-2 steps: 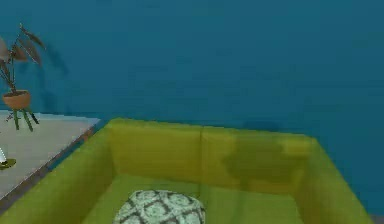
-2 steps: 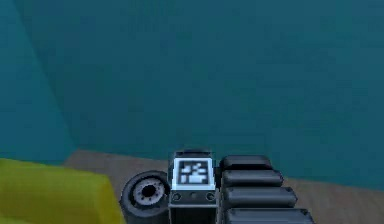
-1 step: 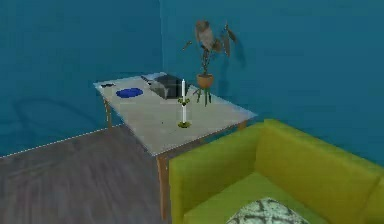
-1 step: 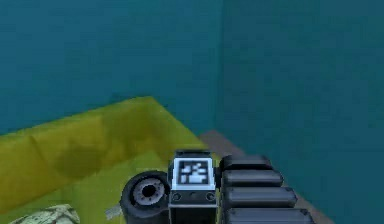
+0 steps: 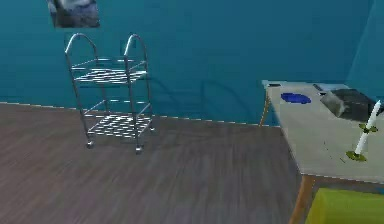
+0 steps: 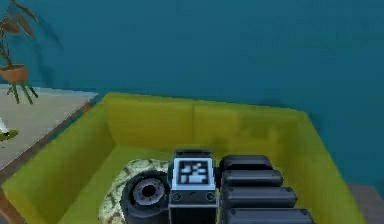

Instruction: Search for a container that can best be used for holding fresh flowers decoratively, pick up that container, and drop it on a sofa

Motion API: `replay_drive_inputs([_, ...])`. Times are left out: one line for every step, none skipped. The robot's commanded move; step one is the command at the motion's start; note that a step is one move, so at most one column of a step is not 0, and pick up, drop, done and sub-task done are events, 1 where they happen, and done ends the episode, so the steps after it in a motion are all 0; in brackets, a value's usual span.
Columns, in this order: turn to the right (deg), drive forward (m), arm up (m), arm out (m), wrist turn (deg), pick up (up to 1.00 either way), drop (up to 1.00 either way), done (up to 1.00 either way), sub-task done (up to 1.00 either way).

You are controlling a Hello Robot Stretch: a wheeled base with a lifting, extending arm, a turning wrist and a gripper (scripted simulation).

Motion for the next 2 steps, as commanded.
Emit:
replay_drive_inputs([-27.0, 0.00, 0.00, 0.00, 0.0, 0.00, 0.00, 0.00, 0.00])
replay_drive_inputs([45.0, 0.00, 0.00, 0.00, 0.0, 0.00, 0.00, 0.00, 0.00])
